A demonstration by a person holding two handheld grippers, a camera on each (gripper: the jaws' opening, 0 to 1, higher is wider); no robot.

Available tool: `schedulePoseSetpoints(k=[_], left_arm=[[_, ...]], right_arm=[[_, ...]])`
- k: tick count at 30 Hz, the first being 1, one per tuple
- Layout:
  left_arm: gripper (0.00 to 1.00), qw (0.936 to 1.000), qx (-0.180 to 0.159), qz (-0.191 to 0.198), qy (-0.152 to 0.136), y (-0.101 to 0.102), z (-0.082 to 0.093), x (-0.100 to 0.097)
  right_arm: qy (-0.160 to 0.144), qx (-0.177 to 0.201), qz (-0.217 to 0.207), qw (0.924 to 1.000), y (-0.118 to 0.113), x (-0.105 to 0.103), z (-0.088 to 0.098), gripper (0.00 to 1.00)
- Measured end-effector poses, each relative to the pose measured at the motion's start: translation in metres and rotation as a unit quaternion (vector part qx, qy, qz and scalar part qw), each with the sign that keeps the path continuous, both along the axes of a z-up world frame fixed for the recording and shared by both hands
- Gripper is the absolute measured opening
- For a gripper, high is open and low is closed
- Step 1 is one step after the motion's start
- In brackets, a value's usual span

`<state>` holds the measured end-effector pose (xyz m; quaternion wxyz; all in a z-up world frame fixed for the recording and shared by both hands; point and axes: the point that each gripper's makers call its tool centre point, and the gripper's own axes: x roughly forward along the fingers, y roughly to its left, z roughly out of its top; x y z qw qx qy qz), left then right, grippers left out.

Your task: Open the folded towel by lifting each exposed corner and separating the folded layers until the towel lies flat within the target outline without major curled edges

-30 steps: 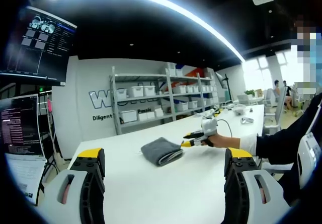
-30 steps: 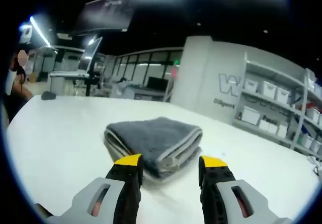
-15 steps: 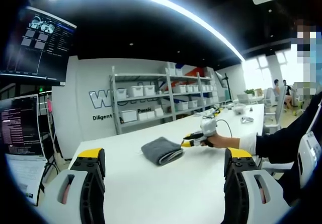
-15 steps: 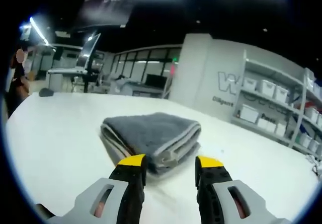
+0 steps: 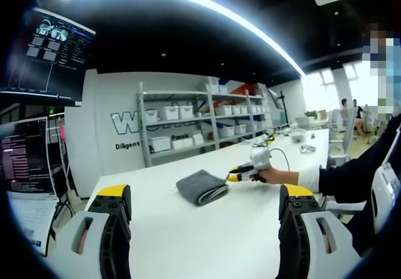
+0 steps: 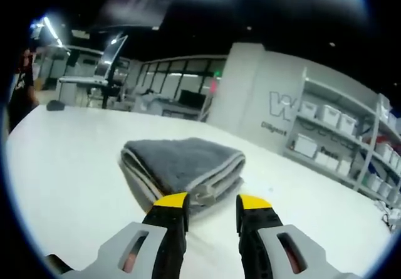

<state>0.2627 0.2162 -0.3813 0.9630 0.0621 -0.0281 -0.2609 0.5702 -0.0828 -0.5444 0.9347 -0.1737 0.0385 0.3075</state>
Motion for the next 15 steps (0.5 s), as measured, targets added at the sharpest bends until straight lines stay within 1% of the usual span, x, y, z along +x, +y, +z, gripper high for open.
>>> schedulePoseSetpoints(k=[5, 11, 15], left_arm=[[0.97, 1.0, 0.0, 0.0, 0.0, -0.0003, -0.0007, 0.0002], [0.96, 1.0, 0.002, -0.001, 0.002, 0.0001, -0.001, 0.0009], [0.96, 1.0, 0.002, -0.002, 0.0, 0.001, 0.0004, 0.0001]], right_arm=[[-0.004, -0.01, -0.007, 0.9999, -0.0033, 0.0018, -0.0017, 0.24], [-0.015, -0.01, -0.009, 0.9998, -0.0034, 0.003, 0.0011, 0.21], [-0.015, 0.001, -0.007, 0.9999, -0.0011, 0.0073, 0.0034, 0.2]])
